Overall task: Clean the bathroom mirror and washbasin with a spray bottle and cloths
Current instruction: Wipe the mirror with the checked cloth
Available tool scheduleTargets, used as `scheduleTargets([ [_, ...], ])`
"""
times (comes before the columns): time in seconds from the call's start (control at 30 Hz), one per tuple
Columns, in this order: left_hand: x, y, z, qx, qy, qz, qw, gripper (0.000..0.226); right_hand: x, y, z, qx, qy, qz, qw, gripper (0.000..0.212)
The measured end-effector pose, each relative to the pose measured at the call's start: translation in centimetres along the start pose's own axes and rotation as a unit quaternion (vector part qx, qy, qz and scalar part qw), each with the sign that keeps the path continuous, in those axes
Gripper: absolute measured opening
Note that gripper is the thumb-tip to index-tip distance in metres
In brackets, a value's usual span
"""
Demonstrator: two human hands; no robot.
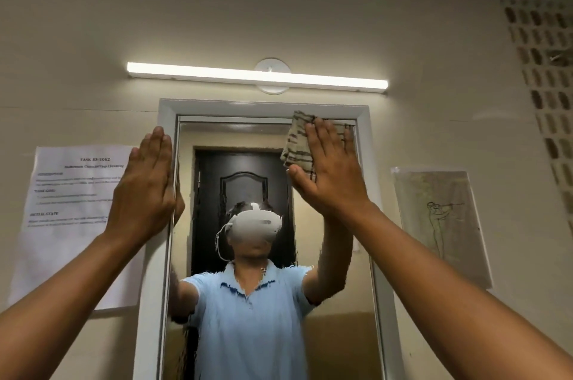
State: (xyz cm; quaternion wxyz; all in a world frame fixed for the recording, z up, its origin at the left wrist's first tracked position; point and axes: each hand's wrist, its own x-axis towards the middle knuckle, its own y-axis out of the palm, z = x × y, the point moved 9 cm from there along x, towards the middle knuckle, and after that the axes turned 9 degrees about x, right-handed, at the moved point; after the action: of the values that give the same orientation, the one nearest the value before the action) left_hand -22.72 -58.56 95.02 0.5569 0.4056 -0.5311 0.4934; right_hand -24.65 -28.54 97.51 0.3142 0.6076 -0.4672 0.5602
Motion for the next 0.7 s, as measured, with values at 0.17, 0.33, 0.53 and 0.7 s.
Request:
scheduleTargets([
  [0.17,-0.2,0.0,0.0,0.029,0.014,0.015,0.999,0.072,-2.4,-0.5,-1.9,0.005,0.045,-0.016,0.999,0.079],
  [0.33,-1.3,-0.1,0.0,0.040,0.032,0.027,0.998,0.068,-7.5,-0.1,-1.0,0.012,0.080,-0.017,0.997,0.080],
  [0.53,-2.7,-0.1,0.2,0.046,0.042,0.038,0.997,0.065,-15.3,0.8,0.6,0.012,0.071,0.012,0.997,0.083],
  [0.7,-2.8,0.1,0.2,0.045,0.039,0.040,0.997,0.066,-14.3,1.2,0.1,0.018,0.114,0.012,0.993,0.072],
])
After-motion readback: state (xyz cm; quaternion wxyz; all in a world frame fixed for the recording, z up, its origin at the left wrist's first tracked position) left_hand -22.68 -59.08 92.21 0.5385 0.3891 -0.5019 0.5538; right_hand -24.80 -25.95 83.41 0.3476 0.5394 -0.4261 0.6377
